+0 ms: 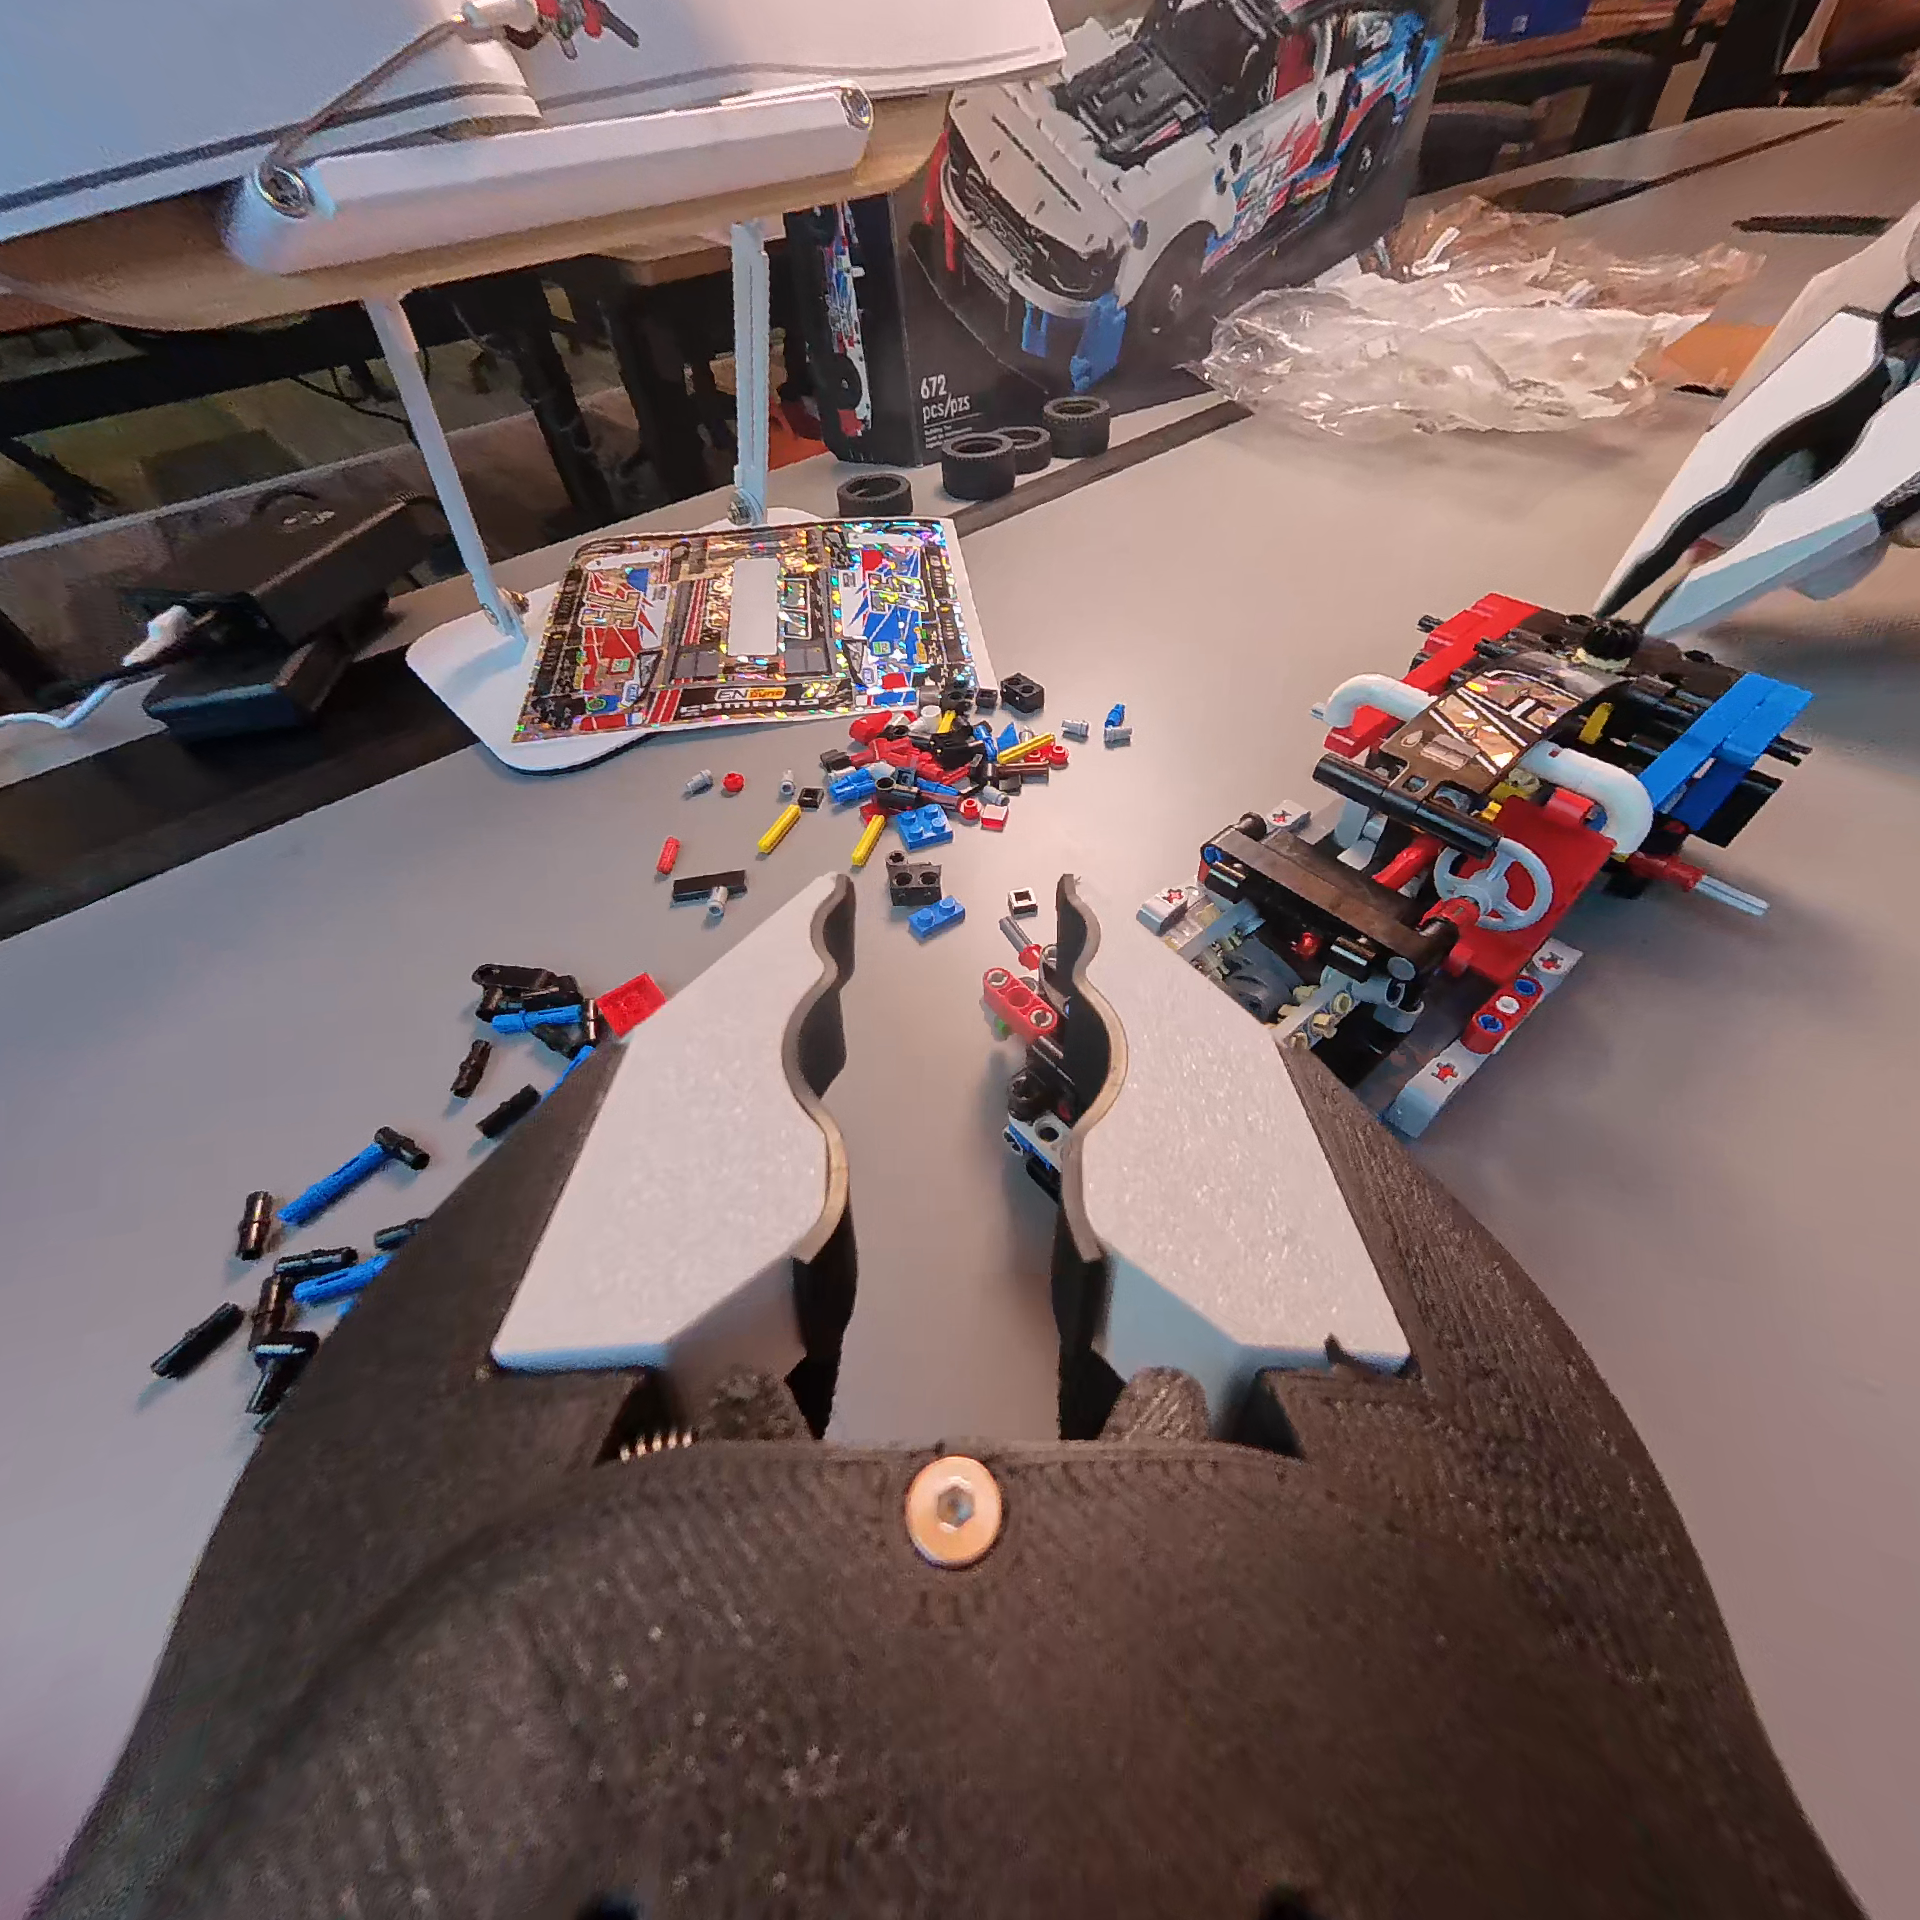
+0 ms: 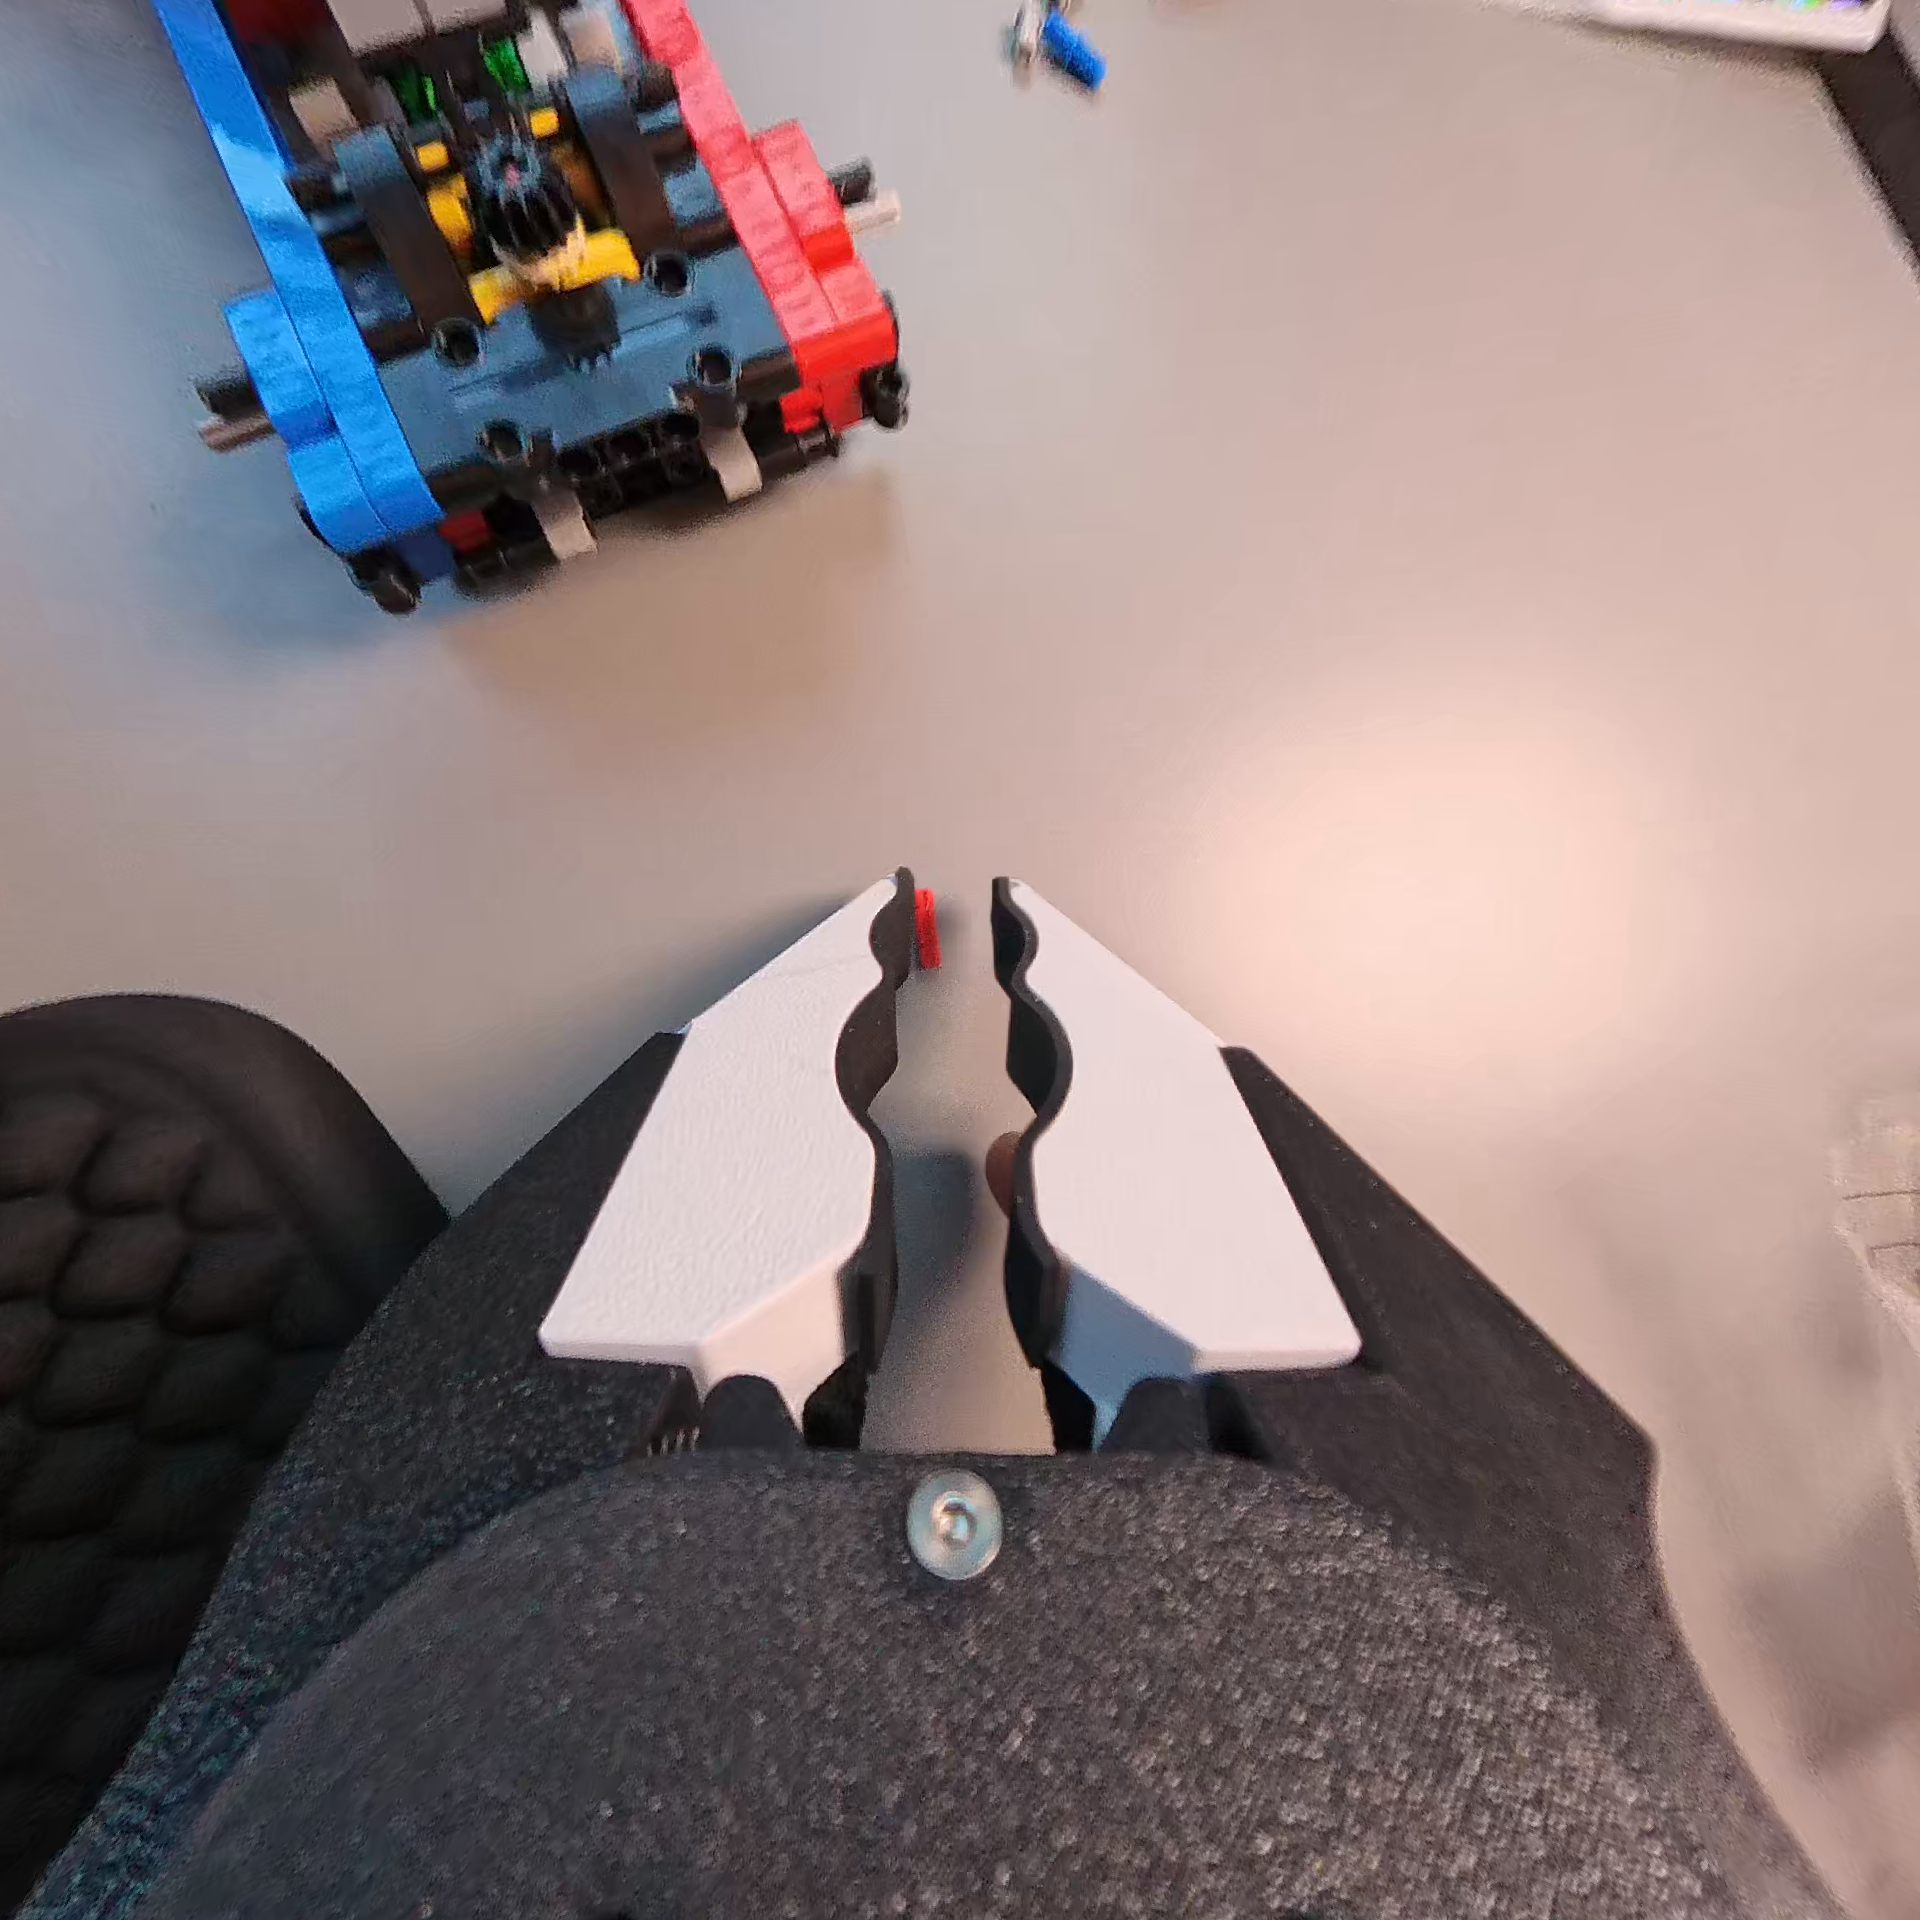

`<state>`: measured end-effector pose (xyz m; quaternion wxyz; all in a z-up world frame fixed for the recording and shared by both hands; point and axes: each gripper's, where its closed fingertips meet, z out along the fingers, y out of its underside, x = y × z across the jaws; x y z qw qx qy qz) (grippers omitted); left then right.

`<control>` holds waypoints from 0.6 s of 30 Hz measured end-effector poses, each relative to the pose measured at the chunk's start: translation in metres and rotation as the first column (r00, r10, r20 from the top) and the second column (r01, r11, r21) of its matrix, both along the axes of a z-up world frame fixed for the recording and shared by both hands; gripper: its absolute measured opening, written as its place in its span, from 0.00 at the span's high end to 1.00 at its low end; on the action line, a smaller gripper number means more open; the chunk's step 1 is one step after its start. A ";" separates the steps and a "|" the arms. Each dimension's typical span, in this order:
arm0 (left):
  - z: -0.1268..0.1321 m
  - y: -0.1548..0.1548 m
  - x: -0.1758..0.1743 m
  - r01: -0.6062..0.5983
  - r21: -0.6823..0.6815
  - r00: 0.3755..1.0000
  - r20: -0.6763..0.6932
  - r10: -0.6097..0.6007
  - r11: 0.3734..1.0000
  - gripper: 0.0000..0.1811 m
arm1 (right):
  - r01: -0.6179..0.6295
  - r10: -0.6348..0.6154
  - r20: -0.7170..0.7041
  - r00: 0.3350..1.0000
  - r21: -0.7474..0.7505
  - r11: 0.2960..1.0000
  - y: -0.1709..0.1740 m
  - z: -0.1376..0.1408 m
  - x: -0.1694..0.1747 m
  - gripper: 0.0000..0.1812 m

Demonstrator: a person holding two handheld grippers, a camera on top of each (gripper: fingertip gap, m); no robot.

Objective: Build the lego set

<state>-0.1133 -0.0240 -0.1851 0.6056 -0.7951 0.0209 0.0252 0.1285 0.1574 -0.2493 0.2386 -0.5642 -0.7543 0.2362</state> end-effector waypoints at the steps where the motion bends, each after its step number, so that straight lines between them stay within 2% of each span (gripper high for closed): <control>1: 0.002 0.000 -0.001 -0.005 0.012 1.000 0.001 0.005 1.000 0.80 | 0.008 -0.008 -0.041 0.999 0.002 1.000 0.002 0.008 -0.007 0.93; 5: 0.008 0.000 -0.003 -0.012 0.045 1.000 0.002 0.012 0.999 0.79 | 0.052 -0.042 -0.283 0.958 0.030 0.998 0.009 0.065 -0.056 0.91; 9: 0.009 -0.001 -0.004 -0.013 0.048 1.000 -0.005 0.013 0.999 0.80 | 0.077 -0.040 -0.524 0.851 0.049 0.996 0.009 0.134 -0.126 0.91; 12: 0.009 -0.002 -0.007 -0.018 0.051 1.000 -0.007 0.018 0.999 0.80 | 0.094 -0.025 -0.664 0.748 0.069 0.993 0.008 0.184 -0.181 0.90; 15: 0.011 -0.004 -0.011 -0.029 0.058 1.000 -0.006 0.029 0.998 0.80 | 0.140 -0.030 -0.786 0.618 0.071 0.988 0.014 0.236 -0.233 0.91; 18: 0.012 -0.006 -0.016 -0.043 0.060 0.999 -0.001 0.043 0.997 0.80 | 0.212 -0.044 -0.868 0.495 0.072 0.975 0.028 0.281 -0.279 0.98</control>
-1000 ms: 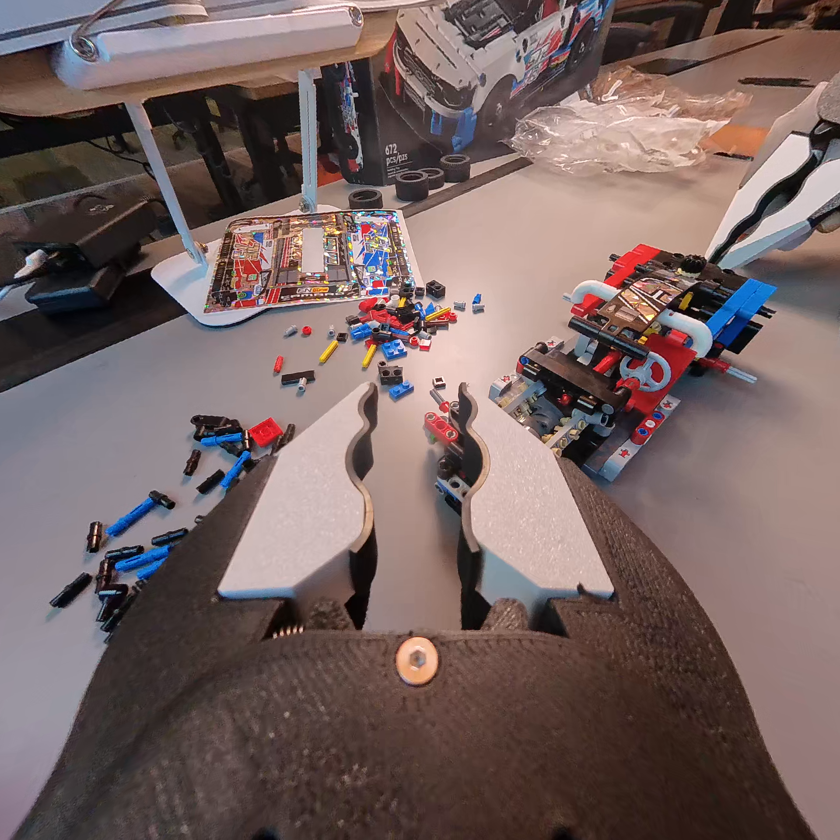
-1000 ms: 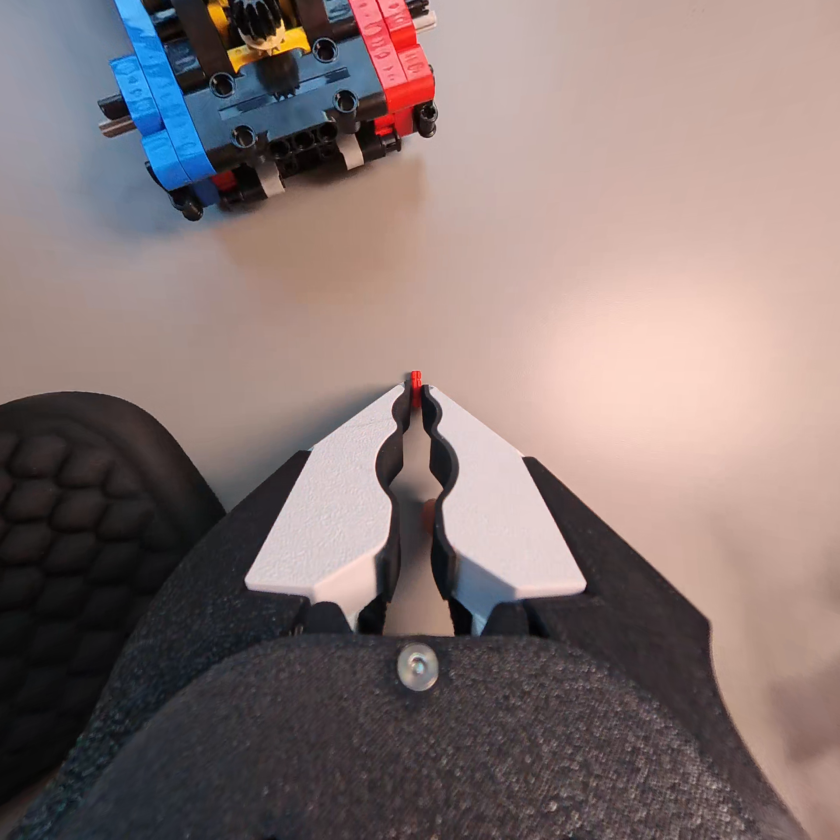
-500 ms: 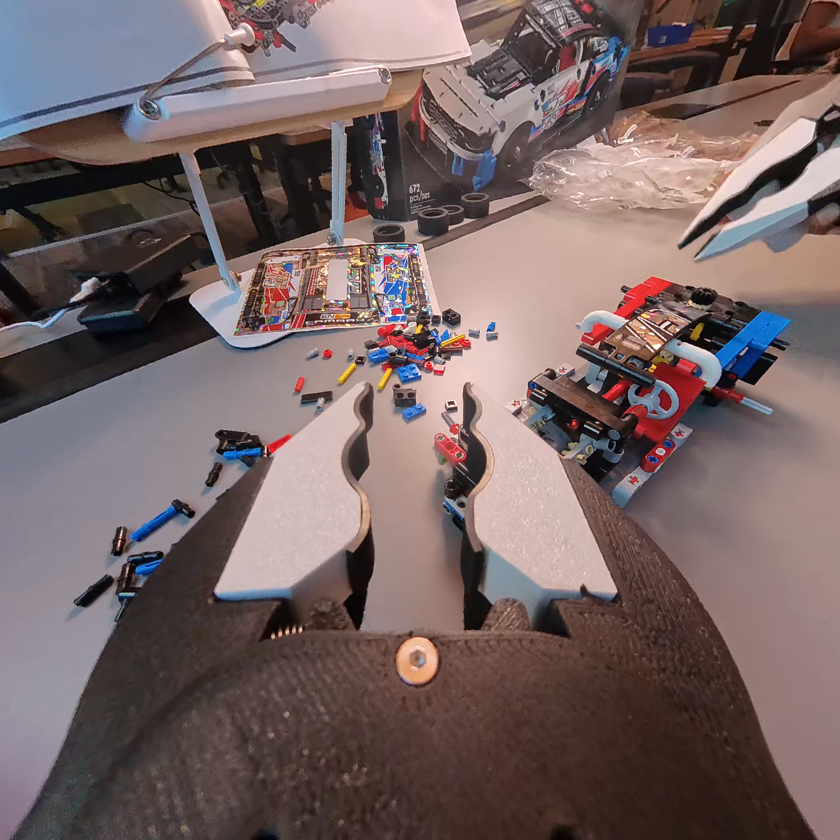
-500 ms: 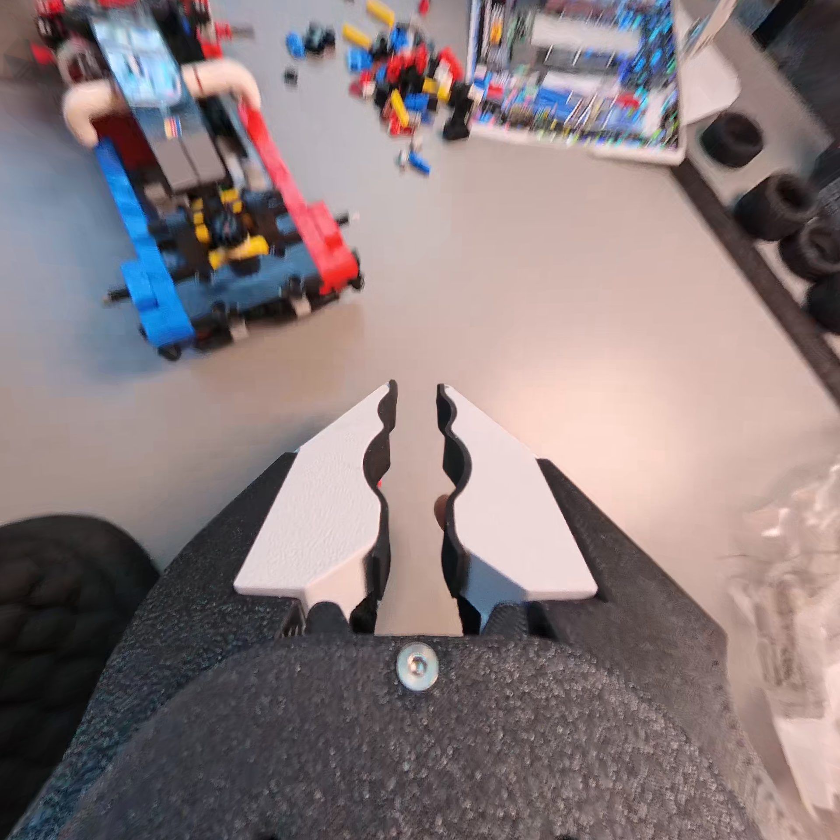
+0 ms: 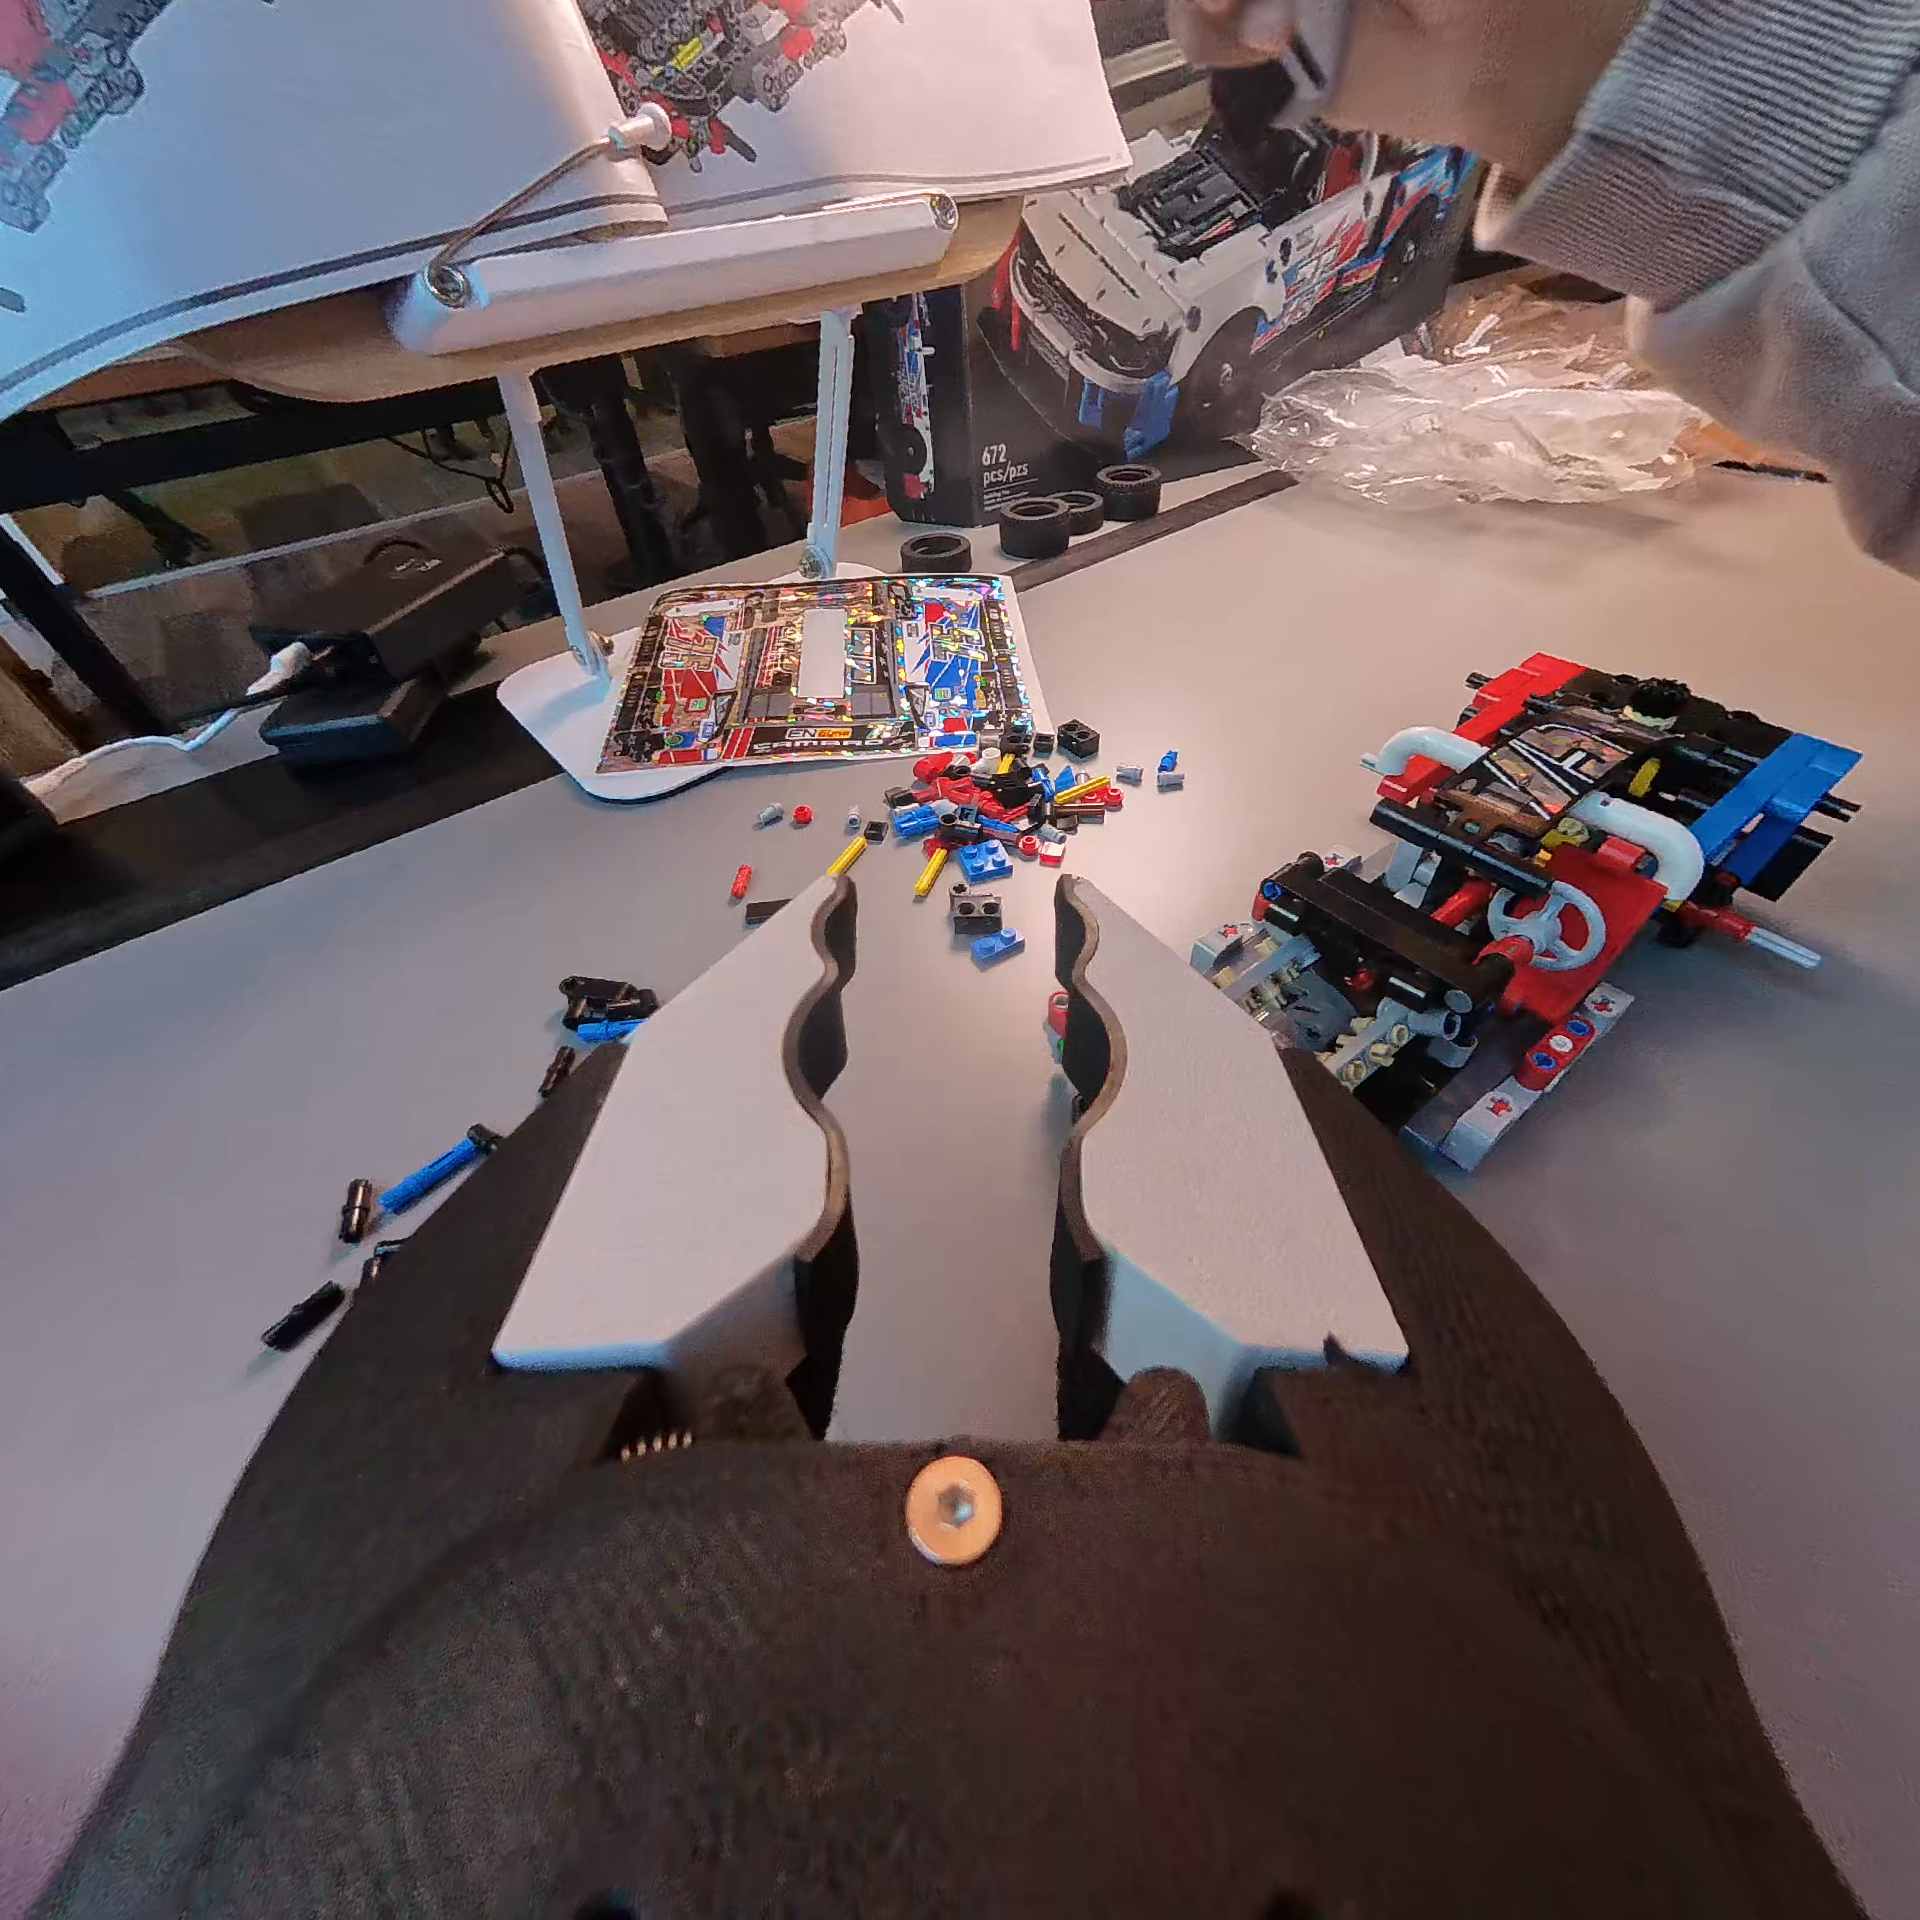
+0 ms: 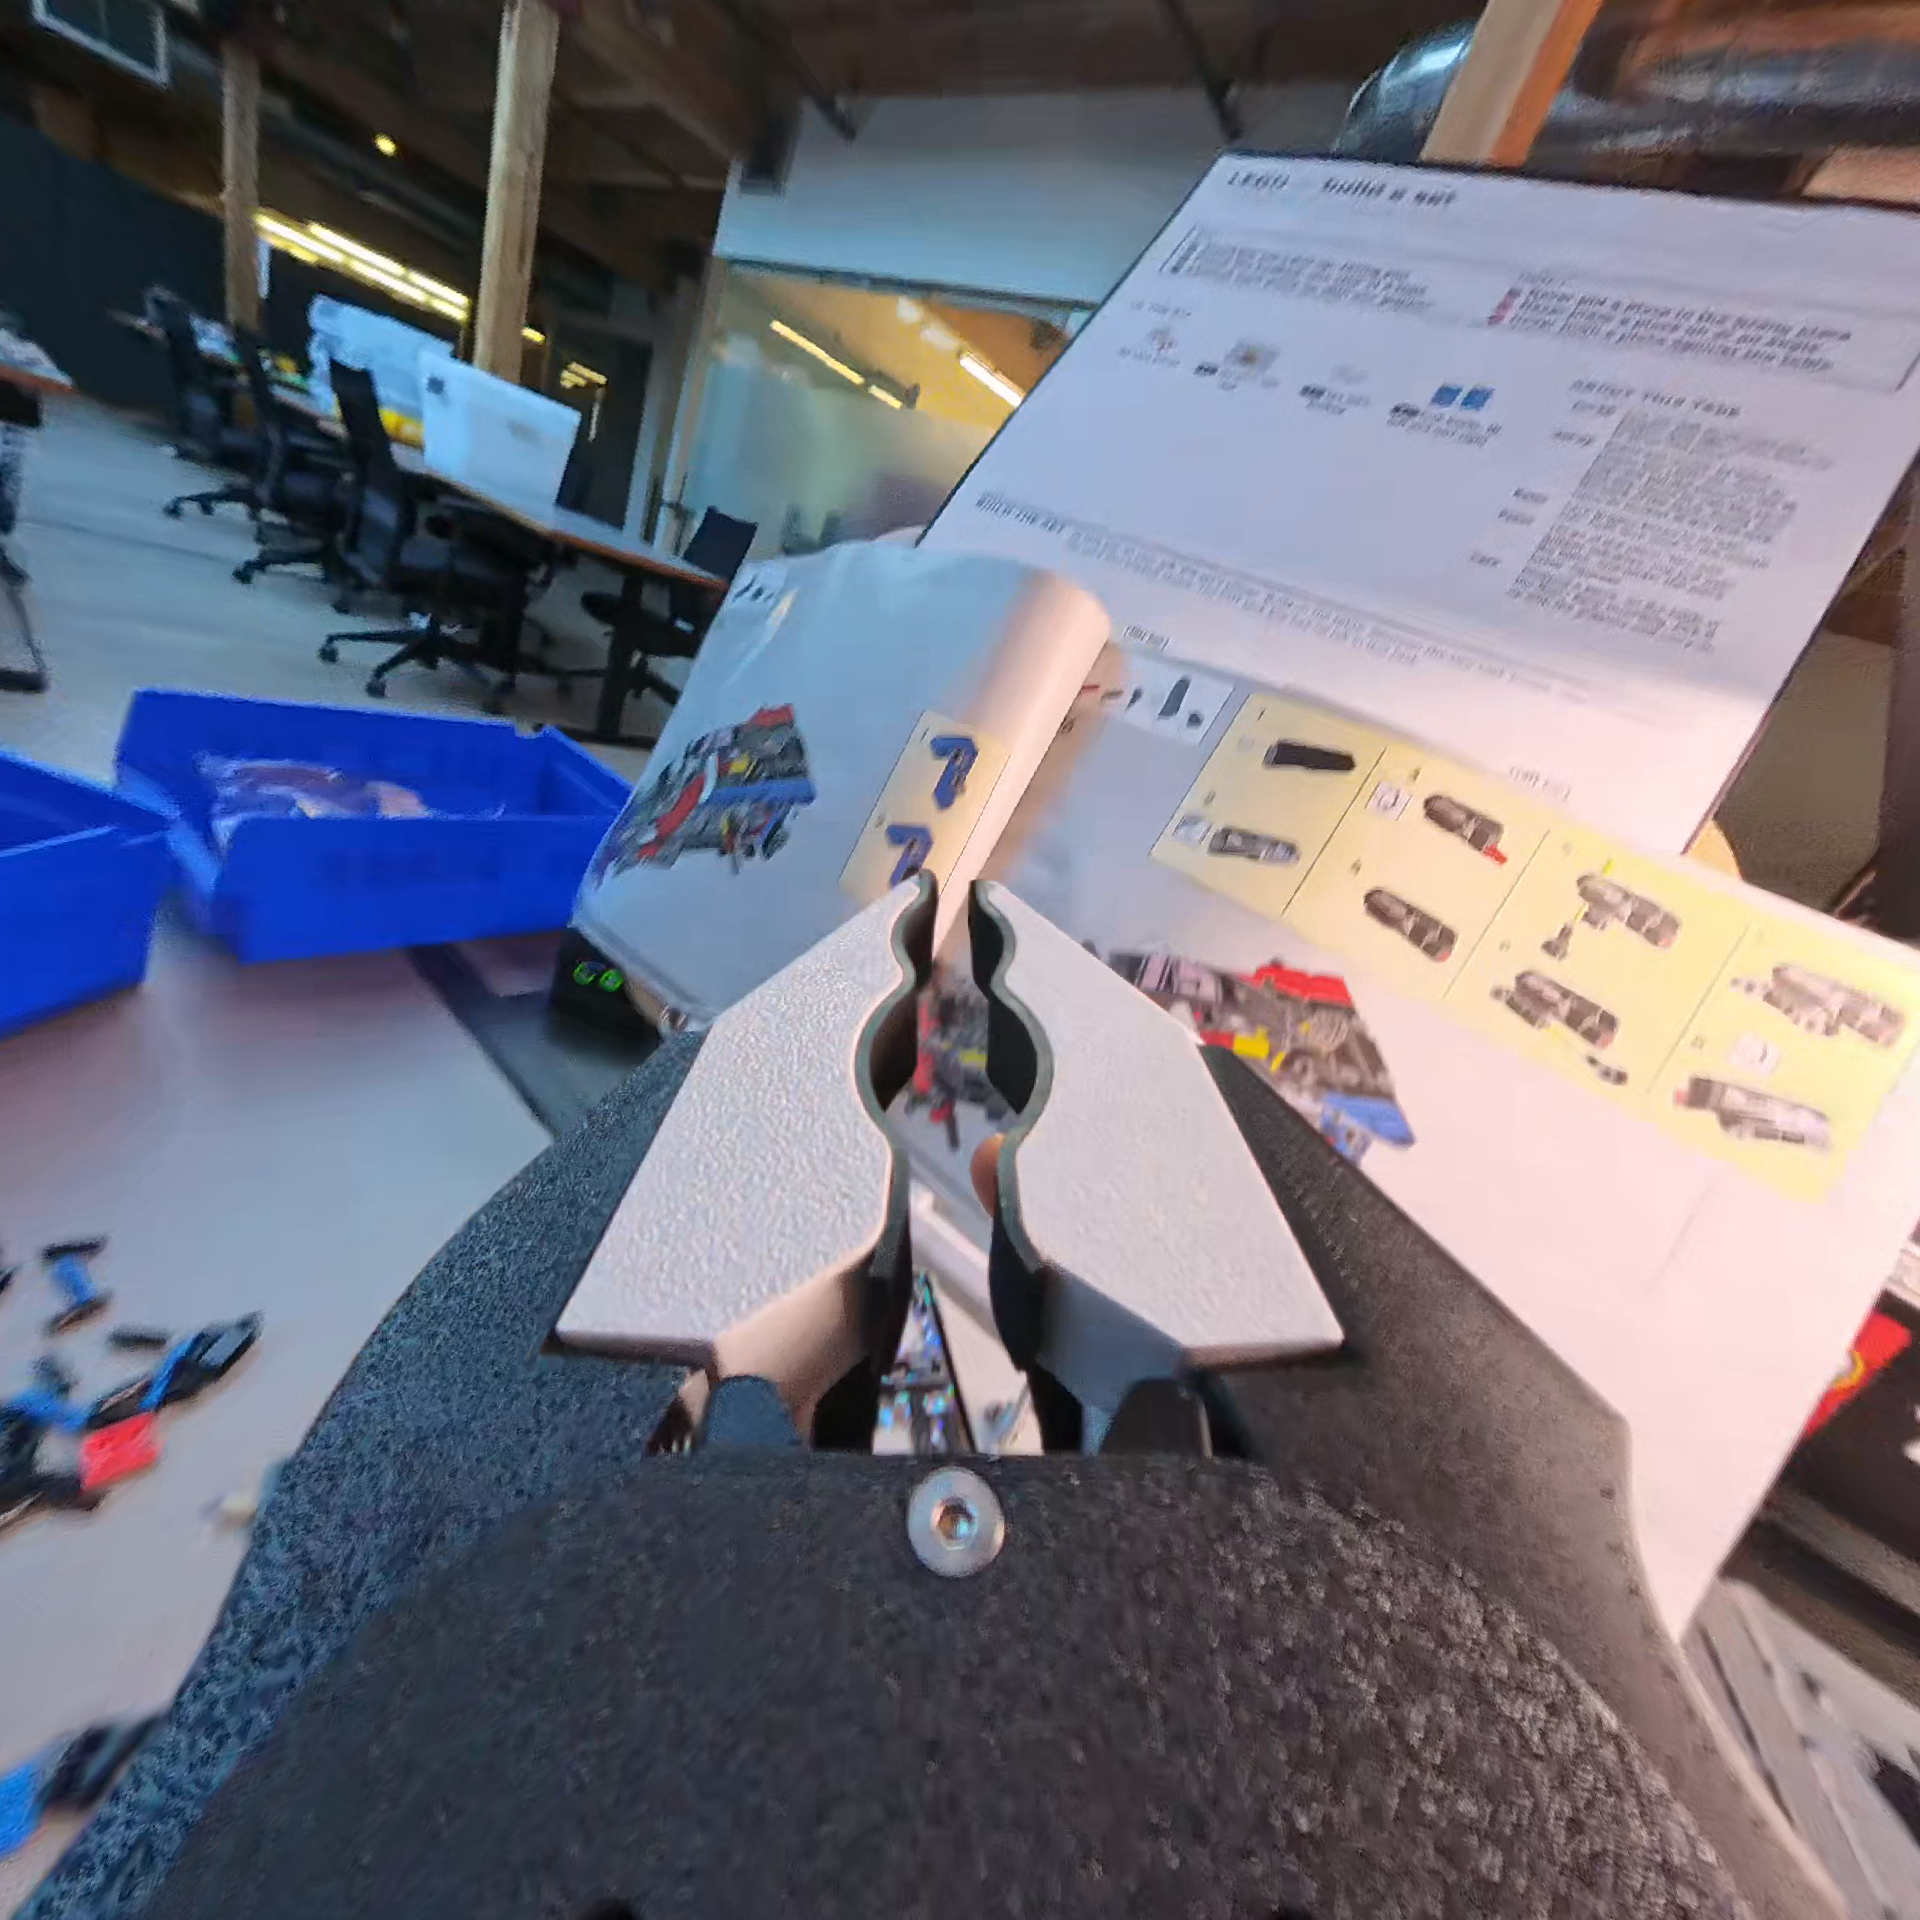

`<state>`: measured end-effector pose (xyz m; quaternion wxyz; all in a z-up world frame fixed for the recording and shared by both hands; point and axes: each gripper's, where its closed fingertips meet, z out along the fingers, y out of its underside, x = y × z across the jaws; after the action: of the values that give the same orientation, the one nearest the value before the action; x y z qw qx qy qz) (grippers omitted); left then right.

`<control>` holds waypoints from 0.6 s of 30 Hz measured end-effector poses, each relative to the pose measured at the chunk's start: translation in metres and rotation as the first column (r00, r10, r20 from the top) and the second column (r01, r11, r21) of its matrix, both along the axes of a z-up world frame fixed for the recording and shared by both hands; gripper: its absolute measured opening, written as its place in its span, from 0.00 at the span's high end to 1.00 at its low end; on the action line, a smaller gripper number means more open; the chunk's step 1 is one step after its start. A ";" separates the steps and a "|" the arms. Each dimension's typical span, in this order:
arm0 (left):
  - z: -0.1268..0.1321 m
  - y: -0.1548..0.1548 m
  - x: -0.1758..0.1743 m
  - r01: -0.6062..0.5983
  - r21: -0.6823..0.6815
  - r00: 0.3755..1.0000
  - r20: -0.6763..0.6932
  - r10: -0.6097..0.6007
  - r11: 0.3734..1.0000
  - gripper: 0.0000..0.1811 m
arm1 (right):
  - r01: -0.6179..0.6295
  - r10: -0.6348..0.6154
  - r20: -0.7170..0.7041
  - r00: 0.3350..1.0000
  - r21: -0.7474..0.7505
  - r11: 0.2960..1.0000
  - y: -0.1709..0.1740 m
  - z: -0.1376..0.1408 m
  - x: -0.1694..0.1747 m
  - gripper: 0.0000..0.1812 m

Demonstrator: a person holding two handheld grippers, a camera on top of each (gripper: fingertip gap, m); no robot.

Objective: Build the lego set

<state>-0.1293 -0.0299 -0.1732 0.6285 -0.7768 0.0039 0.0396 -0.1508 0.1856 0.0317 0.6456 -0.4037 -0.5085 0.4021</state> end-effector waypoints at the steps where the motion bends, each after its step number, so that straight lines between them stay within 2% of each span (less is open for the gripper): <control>1: 0.000 -0.001 -0.001 -0.003 0.000 1.000 0.000 0.003 1.000 0.80 | 0.022 -0.022 -0.029 0.999 -0.004 1.000 0.006 0.010 -0.014 0.99; 5: 0.001 -0.004 -0.007 -0.030 0.000 1.000 0.005 0.030 1.000 0.80 | 0.044 -0.047 -0.086 0.995 -0.042 0.998 0.018 0.034 -0.059 1.00; 9: 0.000 -0.007 -0.020 -0.088 -0.021 0.996 0.003 0.088 0.996 0.80 | 0.013 -0.016 -0.052 0.999 -0.049 0.999 0.011 0.019 -0.081 1.00; 13: 0.004 -0.010 -0.026 -0.103 -0.007 0.994 0.026 0.103 0.995 0.80 | -0.029 0.029 -0.008 1.000 -0.024 0.999 -0.008 -0.011 -0.075 0.99; 18: 0.005 -0.012 -0.031 -0.118 -0.006 0.992 0.039 0.118 0.993 0.80 | -0.213 0.213 0.106 0.971 -0.015 0.977 -0.054 -0.056 -0.043 0.95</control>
<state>-0.1607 -0.0419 -0.1687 0.6236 -0.7774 -0.0545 0.0615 -0.1938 0.1316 -0.0244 0.5699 -0.3691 -0.5818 0.4478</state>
